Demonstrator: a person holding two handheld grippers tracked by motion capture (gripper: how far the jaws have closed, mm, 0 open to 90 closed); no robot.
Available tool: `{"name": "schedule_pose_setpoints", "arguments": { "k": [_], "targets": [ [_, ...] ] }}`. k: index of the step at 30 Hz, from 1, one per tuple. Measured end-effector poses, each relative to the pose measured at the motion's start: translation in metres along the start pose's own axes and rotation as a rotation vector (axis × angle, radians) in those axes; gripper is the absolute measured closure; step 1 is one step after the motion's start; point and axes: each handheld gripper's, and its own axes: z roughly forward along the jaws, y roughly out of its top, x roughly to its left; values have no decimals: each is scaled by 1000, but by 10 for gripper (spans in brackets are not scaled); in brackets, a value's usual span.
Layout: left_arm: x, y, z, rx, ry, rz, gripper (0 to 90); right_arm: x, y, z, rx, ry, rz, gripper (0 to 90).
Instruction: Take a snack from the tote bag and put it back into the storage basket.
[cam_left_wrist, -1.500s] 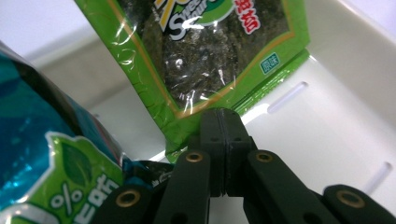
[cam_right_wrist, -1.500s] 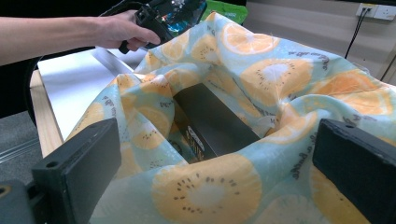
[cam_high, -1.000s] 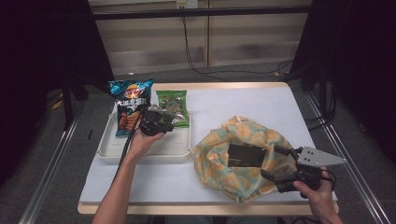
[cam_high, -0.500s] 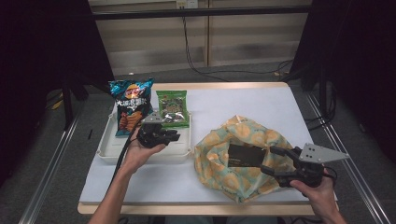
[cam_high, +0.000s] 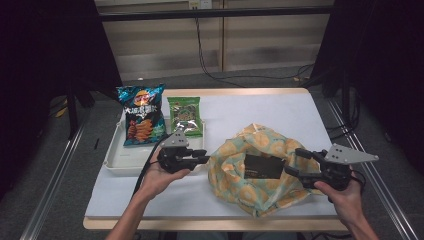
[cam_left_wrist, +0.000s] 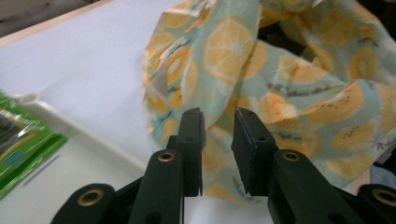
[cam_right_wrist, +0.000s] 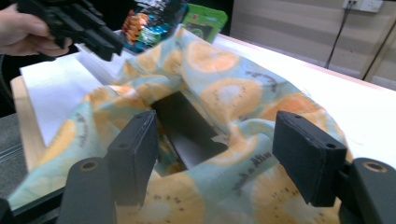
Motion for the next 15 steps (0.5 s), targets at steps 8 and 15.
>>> {"name": "schedule_pose_setpoints", "arguments": {
  "k": [8,15],
  "targets": [
    [-7,10,39,15,1,12,620,-24,-3,21,54,-45,5,300],
    [-20,20,58,24,-42,47,538,-37,-10,43,128,-54,9,582]
  ]
}}
